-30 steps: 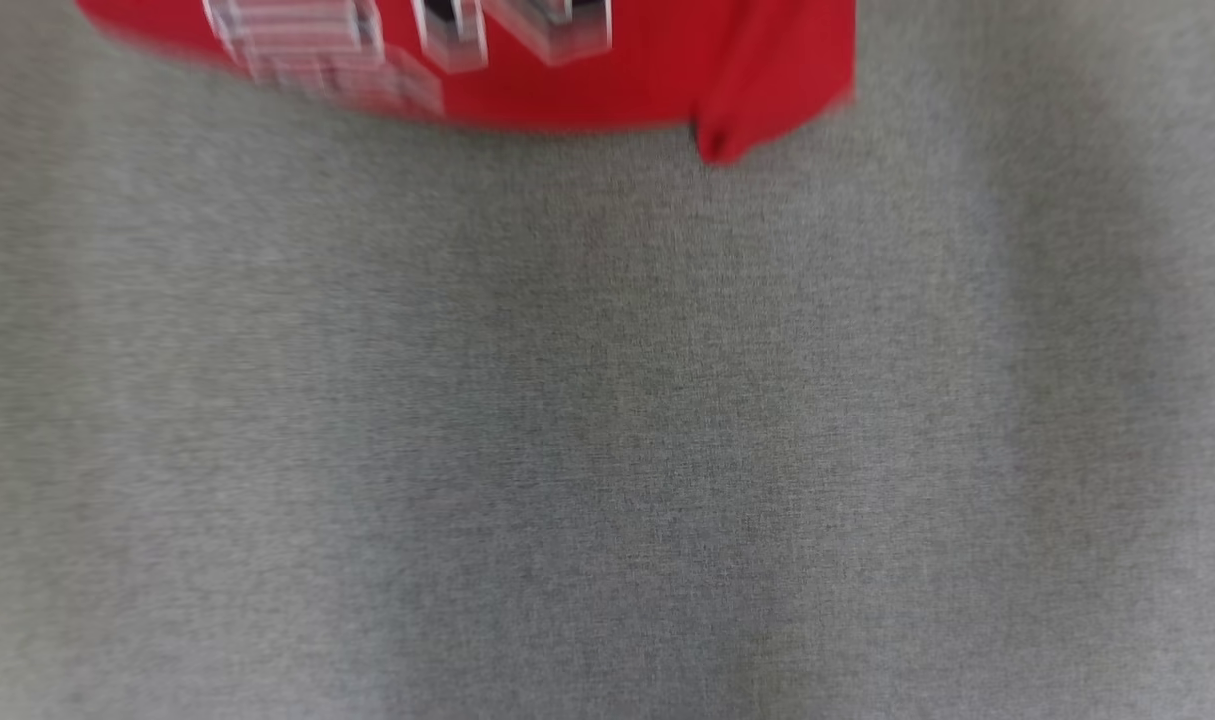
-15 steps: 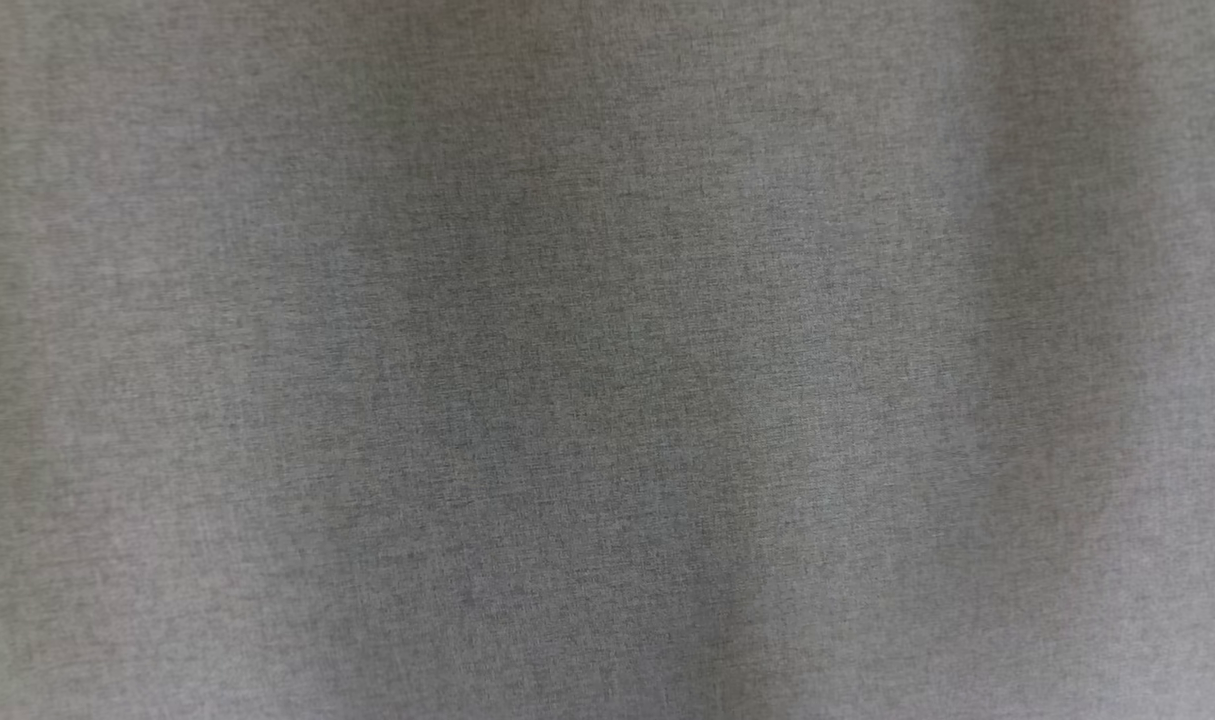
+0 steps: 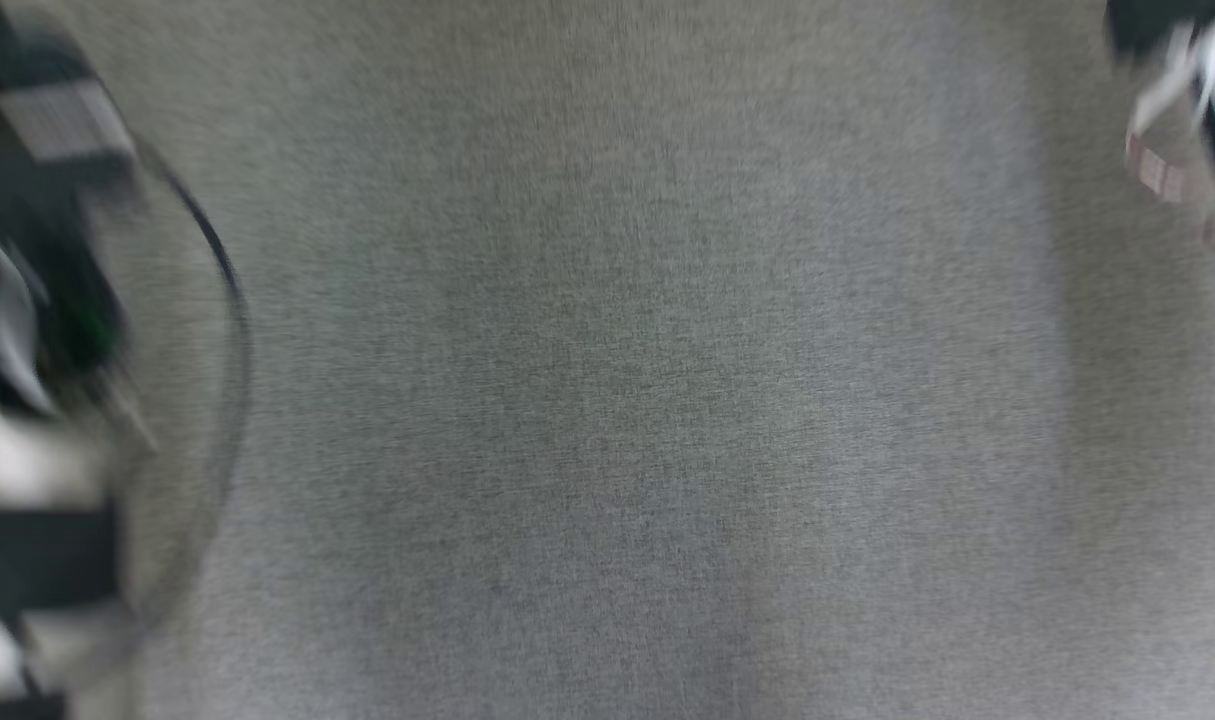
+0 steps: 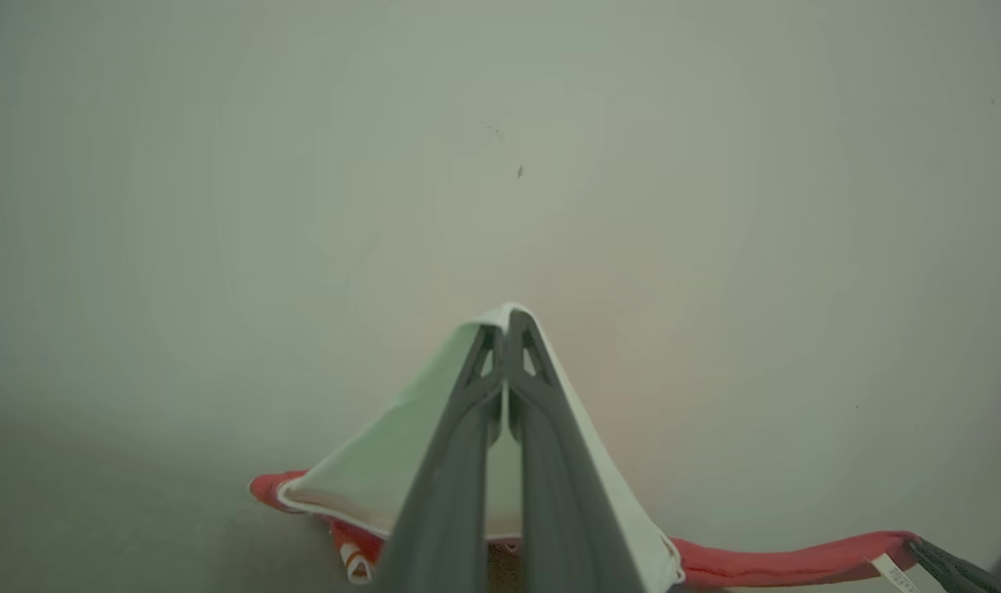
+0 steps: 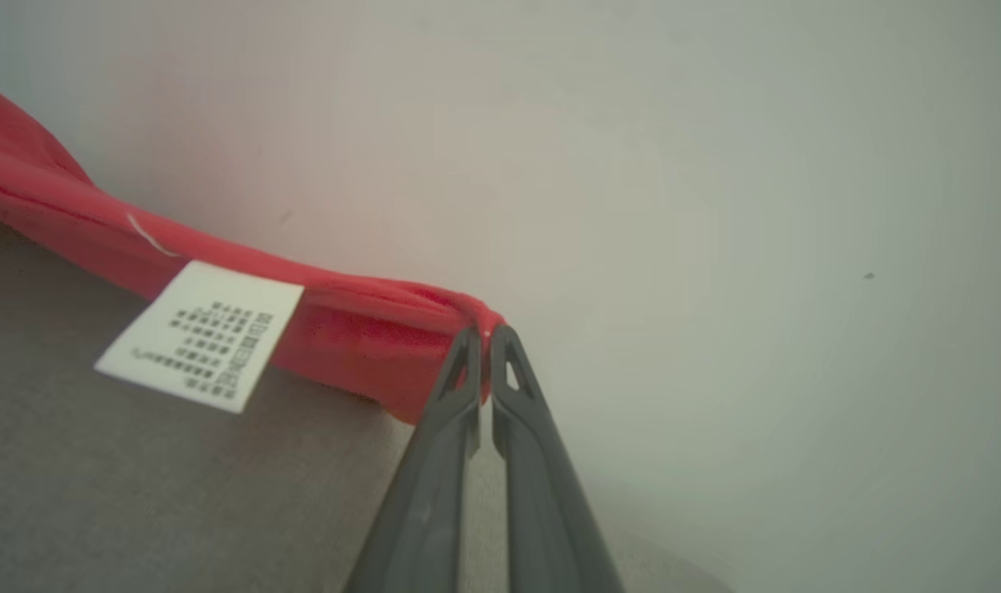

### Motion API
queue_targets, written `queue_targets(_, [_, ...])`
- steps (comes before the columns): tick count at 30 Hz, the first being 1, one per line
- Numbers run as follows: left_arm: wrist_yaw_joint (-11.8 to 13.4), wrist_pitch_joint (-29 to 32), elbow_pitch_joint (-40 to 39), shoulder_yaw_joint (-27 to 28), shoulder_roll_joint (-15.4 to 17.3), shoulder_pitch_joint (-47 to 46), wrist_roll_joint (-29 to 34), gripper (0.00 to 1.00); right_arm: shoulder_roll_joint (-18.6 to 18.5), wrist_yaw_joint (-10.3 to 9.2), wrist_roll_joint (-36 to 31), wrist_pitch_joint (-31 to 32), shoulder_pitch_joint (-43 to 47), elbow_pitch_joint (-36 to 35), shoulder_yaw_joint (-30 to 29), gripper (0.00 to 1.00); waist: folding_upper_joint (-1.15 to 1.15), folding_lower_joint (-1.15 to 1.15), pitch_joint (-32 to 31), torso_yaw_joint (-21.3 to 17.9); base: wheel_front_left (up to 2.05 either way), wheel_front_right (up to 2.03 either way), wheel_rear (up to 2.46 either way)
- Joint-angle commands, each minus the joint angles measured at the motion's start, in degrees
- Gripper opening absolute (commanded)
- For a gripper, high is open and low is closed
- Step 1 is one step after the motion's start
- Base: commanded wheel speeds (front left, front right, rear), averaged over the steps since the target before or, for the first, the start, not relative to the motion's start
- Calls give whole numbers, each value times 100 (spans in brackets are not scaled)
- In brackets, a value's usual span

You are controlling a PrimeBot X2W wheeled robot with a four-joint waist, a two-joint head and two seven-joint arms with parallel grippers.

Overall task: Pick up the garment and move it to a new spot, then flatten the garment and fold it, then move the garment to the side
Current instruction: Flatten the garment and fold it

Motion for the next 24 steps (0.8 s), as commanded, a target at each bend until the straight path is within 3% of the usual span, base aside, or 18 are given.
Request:
queue_targets(1, [-25,-19,-230,34,-132,621,-90,0,-145,-15,235,121,467,-238,20,0,-1,0,-570,57,0,0,0])
queue_targets(5, [-26,-19,-360,1,-367,2202,-192,0,-382,-15,818,686,1680,-898,177,0,-1,0,-1204,43,0,0,0])
queue_targets(12, [54,130,-226,106,-970,4165,-1282,0,-583,-15,1498,2024,3543,-1926,6,0,-1,0,-2124,147,0,0,0])
queue_targets(17, [158,217,-391,-30,-1091,4986,-1929,0,-550,-15,1686,2485,4480,-2507,-285,0,-1,0,-2517,374,0,0,0])
queue_targets(24, [426,675,-745,-398,-1096,5906,-2362,0,-408,-15,1802,3237,5400,-2855,-511,0,-1,0,-2828,676,0,0,0])
